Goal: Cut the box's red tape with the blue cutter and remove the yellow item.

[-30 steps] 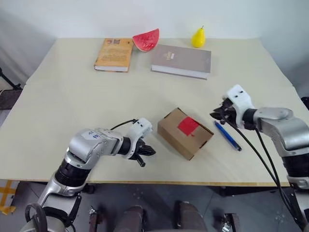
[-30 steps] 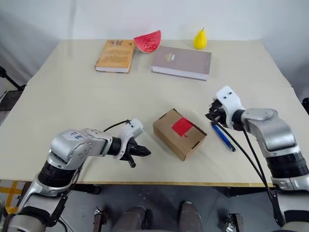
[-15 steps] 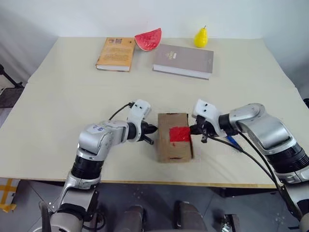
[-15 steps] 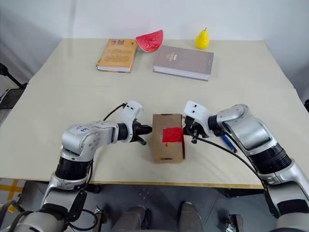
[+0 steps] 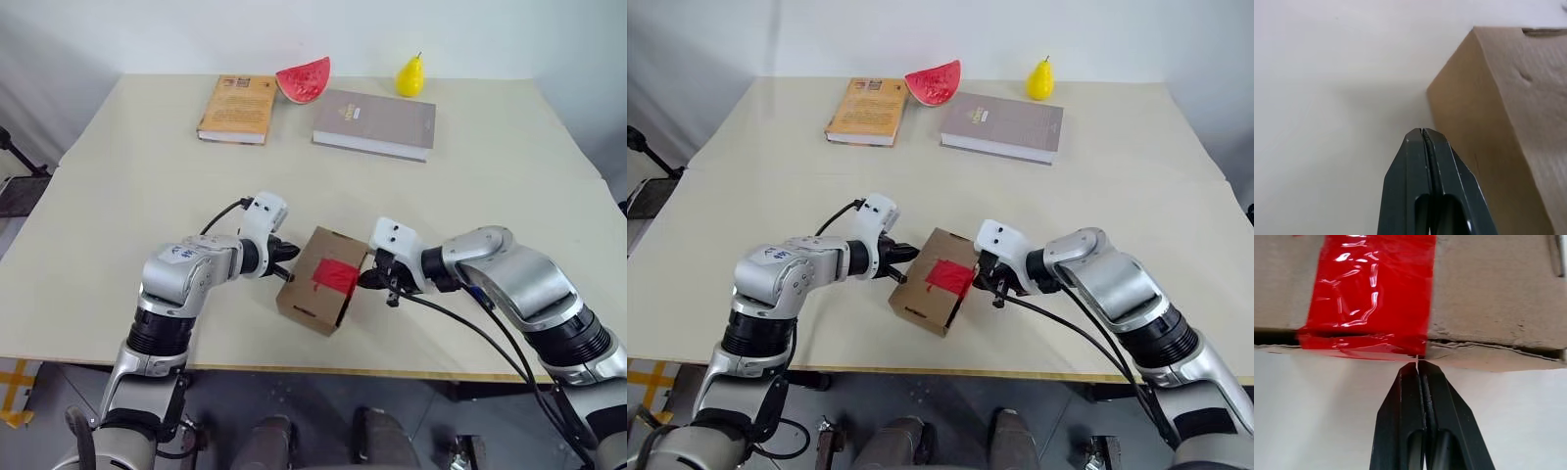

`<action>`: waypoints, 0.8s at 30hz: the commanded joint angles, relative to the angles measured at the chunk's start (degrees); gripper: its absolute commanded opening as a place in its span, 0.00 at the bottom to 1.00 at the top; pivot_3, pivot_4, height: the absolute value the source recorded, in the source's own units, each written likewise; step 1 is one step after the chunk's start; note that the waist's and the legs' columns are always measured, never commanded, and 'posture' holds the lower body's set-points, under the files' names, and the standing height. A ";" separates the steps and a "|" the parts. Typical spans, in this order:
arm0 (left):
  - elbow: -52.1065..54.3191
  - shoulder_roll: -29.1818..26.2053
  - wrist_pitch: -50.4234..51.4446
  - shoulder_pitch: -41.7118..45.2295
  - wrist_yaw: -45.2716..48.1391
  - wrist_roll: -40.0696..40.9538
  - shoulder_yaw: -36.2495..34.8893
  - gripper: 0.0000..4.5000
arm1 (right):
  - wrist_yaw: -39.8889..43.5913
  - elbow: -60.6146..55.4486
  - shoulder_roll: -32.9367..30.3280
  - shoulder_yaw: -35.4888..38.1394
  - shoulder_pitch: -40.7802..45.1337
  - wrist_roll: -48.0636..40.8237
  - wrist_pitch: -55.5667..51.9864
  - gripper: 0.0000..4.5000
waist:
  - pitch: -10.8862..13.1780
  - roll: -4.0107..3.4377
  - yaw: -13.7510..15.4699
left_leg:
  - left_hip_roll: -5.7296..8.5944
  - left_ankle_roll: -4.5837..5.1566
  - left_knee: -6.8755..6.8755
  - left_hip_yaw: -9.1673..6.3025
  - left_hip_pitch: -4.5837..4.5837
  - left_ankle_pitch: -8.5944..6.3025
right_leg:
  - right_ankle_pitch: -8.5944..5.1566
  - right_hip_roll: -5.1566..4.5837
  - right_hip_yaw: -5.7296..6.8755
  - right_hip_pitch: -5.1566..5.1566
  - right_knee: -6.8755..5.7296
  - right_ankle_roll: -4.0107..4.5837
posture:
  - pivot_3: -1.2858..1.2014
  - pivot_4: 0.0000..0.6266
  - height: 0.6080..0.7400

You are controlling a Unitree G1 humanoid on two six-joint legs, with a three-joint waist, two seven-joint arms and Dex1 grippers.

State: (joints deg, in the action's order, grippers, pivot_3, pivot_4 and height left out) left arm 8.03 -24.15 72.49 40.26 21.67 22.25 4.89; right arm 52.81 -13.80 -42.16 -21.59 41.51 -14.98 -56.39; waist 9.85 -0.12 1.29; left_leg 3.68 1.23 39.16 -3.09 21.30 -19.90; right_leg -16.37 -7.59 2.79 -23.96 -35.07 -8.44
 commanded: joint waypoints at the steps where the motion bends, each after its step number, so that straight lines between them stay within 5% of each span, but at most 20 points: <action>1: 0.74 -0.78 -0.55 1.15 1.21 0.17 -0.57 0.00 | -2.03 0.64 0.14 3.83 1.03 0.90 1.74 0.01 | 0.00 0.00 0.00 | 0.00 0.00 0.00 0.00 0.00 0.00 | 0.00 0.00 0.00 0.00 0.00 0.00 | 0.52 0.24 1.00; 17: 1.22 0.73 -0.84 2.29 4.21 0.34 3.50 0.00 | -7.65 3.94 3.26 10.83 2.06 1.51 5.92 0.01 | 0.00 0.00 -0.07 | 0.00 0.00 -0.01 0.01 0.00 0.00 | 0.00 0.02 0.00 -0.02 -0.05 0.00 | 0.52 0.24 1.00; 22: 1.69 -2.06 -1.48 2.60 6.42 1.32 0.95 0.00 | -11.49 2.97 1.72 17.07 3.24 0.36 -0.04 0.01 | 0.00 0.00 -0.16 | -0.01 0.00 -0.01 0.01 0.01 0.00 | 0.00 0.01 -0.01 -0.06 -0.10 0.00 | 0.52 0.24 1.00; 24: 2.13 -3.30 -2.10 2.83 8.39 2.67 -0.56 0.00 | -10.86 -0.95 -0.22 18.37 2.89 -1.62 -5.92 0.09 | 0.00 -0.01 -0.10 | -0.01 0.00 -0.01 0.02 0.02 0.00 | 0.00 0.01 -0.02 -0.07 -0.11 0.00 | 0.52 0.24 1.00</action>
State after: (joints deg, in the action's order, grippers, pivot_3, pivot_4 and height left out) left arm 8.16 -26.51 71.82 41.94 28.31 23.59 6.57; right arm 41.99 -10.54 -41.17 -5.54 43.66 -14.83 -58.54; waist 9.86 -0.13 1.18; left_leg 3.64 1.23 39.14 -3.08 21.32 -19.90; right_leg -16.37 -7.56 2.78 -24.04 -35.19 -8.44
